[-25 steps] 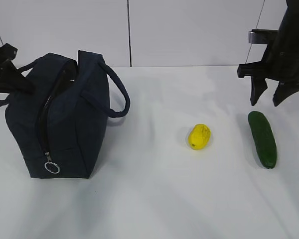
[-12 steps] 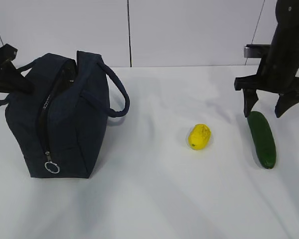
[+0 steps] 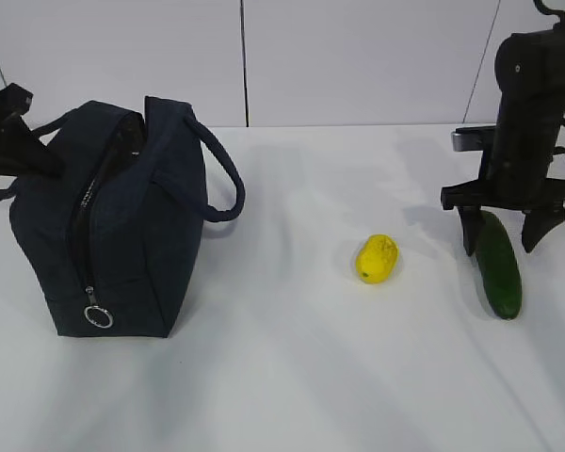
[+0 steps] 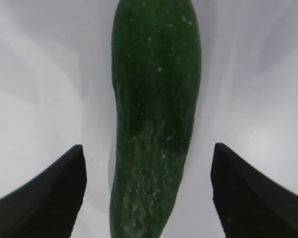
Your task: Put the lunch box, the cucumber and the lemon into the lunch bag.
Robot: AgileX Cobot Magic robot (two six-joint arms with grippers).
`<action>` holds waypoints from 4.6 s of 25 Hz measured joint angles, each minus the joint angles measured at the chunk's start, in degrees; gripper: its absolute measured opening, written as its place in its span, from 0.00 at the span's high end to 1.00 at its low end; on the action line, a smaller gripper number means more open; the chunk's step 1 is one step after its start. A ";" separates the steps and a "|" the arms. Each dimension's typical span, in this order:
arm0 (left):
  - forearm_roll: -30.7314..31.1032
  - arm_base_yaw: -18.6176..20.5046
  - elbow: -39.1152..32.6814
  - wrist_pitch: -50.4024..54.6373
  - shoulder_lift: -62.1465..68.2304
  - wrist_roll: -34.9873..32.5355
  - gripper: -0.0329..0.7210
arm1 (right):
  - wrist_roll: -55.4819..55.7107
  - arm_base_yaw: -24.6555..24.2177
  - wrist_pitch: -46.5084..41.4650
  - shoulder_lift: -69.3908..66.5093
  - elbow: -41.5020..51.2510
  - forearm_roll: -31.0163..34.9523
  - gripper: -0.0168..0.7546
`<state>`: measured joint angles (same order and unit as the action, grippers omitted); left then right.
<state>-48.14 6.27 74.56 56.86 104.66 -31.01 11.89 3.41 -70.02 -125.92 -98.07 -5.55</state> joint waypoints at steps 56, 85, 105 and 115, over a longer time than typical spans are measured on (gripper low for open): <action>-6.58 0.08 0.09 1.54 0.00 -4.56 0.97 | -22.67 2.71 0.23 10.10 -1.29 65.56 0.54; -22.61 0.08 0.09 10.26 0.00 -12.03 0.97 | -28.47 19.25 14.90 1.72 -1.86 79.44 0.54; -22.73 0.08 0.09 10.26 0.00 -12.28 0.97 | -30.43 20.46 14.57 -3.19 -6.18 82.37 0.25; -22.62 0.08 0.09 10.29 0.00 -12.42 0.97 | -33.97 19.71 10.32 -3.28 -6.19 82.88 0.23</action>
<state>-70.76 6.36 74.65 67.14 104.66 -43.43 -22.08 23.12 -59.70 -129.21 -104.26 77.33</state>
